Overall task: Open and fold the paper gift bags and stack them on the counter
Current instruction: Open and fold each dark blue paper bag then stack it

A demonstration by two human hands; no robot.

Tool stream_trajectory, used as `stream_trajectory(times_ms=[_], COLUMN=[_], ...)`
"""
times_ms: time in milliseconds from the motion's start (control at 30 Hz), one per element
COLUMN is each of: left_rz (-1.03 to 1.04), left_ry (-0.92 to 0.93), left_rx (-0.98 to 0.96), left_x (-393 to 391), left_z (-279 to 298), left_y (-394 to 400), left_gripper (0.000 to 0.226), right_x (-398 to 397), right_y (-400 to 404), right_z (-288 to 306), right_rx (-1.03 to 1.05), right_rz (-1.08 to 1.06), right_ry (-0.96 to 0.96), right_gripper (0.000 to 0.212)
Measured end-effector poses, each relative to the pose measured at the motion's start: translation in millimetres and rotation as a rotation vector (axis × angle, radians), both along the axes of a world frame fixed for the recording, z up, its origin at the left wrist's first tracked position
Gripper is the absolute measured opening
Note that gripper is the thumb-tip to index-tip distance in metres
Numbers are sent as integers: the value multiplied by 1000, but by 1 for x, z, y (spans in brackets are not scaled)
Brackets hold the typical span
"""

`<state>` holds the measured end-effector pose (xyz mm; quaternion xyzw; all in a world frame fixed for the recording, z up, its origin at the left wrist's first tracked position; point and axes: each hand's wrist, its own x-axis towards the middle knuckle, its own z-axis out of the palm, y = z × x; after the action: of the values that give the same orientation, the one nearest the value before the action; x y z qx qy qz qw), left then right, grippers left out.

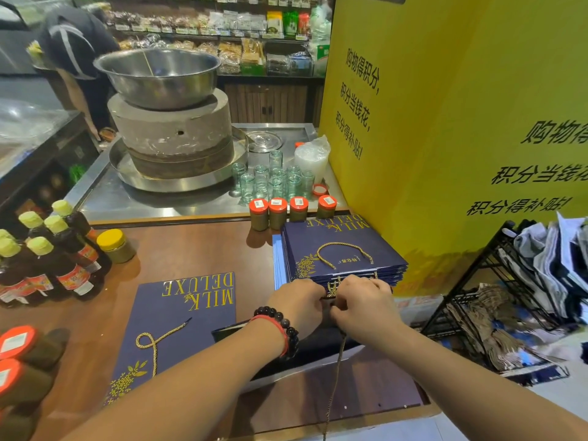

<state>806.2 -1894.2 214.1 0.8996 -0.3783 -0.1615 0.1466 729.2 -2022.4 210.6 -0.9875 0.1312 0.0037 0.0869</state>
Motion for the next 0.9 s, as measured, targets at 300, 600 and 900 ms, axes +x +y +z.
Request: stream_trajectory(times_ms=[300,600,900], left_rz=[9,10,40], left_ry=[-94,-135,-158], left_rx=[61,73,42], left_x=[9,15,21], left_z=[2,-3,-9], left_y=[-1,-2,-1], left_gripper=[21,19,20], right_x=[-7,-20,-35], right_y=[-5,-14,-26], right_z=[-7,-16,-24], right_rx=[142,270,327], right_rz=[48,101,375], right_ry=[-122,-347,-511], right_gripper=[19,23,13])
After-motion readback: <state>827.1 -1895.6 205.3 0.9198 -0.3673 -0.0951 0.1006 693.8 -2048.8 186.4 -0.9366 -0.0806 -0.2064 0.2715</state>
